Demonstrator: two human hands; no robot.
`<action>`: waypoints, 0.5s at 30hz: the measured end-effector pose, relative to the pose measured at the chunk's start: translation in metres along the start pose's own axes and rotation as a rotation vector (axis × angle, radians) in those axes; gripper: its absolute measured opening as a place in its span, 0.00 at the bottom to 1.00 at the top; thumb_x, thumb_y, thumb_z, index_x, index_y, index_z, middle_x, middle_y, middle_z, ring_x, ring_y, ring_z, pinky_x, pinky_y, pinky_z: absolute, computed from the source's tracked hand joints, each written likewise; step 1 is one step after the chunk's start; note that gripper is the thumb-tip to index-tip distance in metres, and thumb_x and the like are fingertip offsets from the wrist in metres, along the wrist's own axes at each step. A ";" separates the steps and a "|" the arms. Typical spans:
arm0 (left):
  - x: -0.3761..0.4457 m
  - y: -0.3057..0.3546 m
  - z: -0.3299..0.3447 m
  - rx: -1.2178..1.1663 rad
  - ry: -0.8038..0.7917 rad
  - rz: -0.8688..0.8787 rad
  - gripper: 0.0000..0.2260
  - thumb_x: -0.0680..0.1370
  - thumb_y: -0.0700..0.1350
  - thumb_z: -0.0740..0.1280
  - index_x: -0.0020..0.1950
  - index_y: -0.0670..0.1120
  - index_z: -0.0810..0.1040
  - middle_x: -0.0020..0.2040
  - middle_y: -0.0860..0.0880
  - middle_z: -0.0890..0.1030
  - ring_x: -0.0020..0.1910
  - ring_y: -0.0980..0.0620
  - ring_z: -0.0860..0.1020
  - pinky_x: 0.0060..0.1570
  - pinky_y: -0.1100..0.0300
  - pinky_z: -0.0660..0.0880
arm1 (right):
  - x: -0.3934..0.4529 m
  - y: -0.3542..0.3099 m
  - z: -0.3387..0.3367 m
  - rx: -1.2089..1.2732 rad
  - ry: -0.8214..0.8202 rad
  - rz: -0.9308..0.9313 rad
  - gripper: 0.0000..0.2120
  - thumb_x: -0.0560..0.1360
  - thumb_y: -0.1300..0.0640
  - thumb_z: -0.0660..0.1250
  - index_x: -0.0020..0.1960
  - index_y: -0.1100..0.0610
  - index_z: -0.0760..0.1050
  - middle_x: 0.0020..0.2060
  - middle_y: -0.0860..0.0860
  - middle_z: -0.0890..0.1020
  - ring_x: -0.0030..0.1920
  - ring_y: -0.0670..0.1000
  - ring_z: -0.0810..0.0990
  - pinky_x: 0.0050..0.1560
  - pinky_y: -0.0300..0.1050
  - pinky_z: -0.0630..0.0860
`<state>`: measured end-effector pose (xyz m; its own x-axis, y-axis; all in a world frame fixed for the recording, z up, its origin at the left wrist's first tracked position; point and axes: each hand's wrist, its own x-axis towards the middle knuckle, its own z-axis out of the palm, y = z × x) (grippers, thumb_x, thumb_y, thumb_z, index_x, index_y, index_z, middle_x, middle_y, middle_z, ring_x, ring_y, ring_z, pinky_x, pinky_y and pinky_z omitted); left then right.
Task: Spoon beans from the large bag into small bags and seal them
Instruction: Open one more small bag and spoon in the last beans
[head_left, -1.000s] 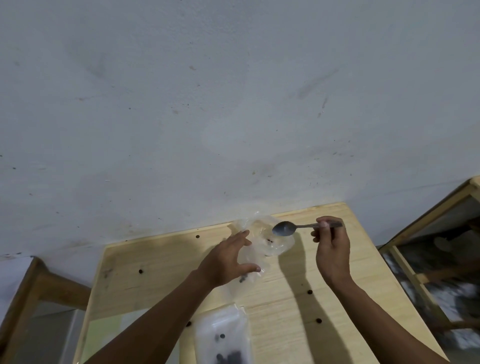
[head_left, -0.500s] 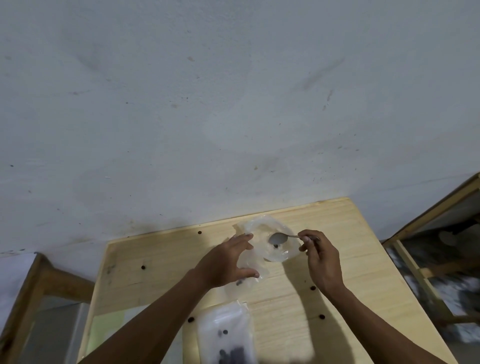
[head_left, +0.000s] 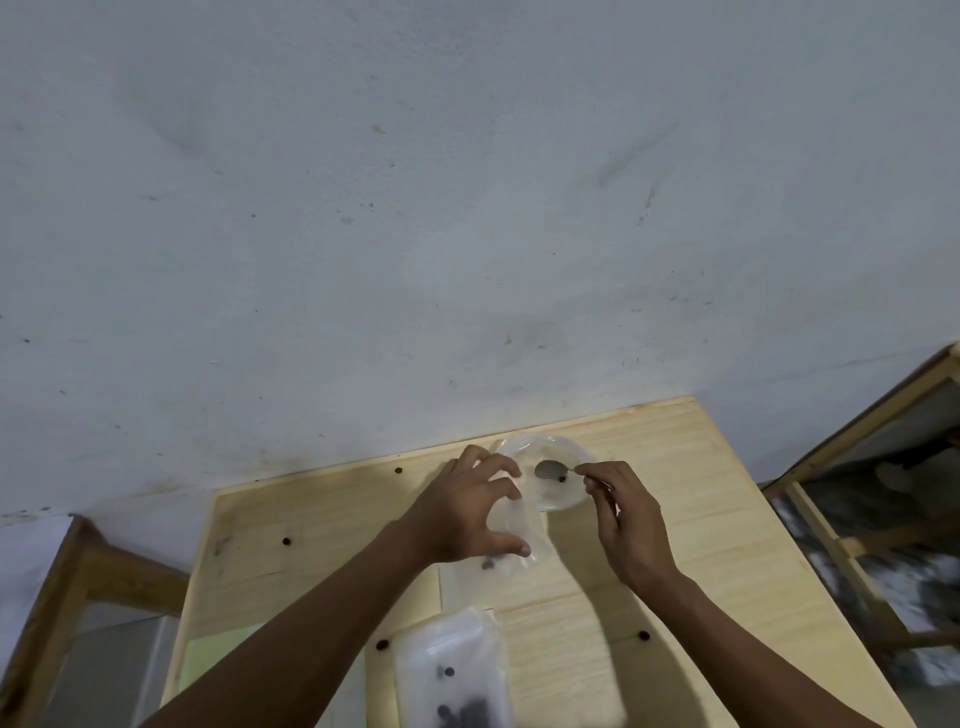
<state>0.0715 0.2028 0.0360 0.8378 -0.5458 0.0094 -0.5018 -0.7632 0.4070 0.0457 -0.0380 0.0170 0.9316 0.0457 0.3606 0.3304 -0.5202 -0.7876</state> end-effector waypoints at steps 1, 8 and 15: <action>0.004 0.001 -0.004 0.011 -0.008 0.013 0.31 0.65 0.72 0.67 0.57 0.51 0.80 0.71 0.59 0.70 0.70 0.50 0.62 0.66 0.47 0.68 | -0.001 -0.001 0.001 0.002 0.005 0.021 0.12 0.80 0.66 0.62 0.55 0.53 0.79 0.48 0.41 0.79 0.49 0.42 0.79 0.45 0.29 0.70; 0.028 0.009 -0.017 -0.024 -0.298 -0.043 0.27 0.68 0.67 0.73 0.59 0.51 0.78 0.79 0.60 0.59 0.80 0.54 0.42 0.75 0.55 0.54 | -0.021 0.013 0.003 -0.054 -0.099 0.180 0.06 0.81 0.60 0.60 0.52 0.50 0.74 0.46 0.42 0.79 0.43 0.45 0.79 0.37 0.32 0.69; 0.037 0.020 -0.017 0.040 -0.389 -0.002 0.25 0.69 0.65 0.72 0.57 0.49 0.78 0.79 0.58 0.60 0.77 0.55 0.57 0.71 0.53 0.64 | -0.027 0.021 0.000 -0.035 -0.063 0.426 0.06 0.82 0.58 0.57 0.51 0.53 0.72 0.36 0.47 0.81 0.36 0.45 0.80 0.36 0.44 0.74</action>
<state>0.0964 0.1730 0.0599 0.6987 -0.6288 -0.3412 -0.5147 -0.7731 0.3707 0.0275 -0.0503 -0.0092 0.9914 -0.1282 -0.0253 -0.0903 -0.5321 -0.8419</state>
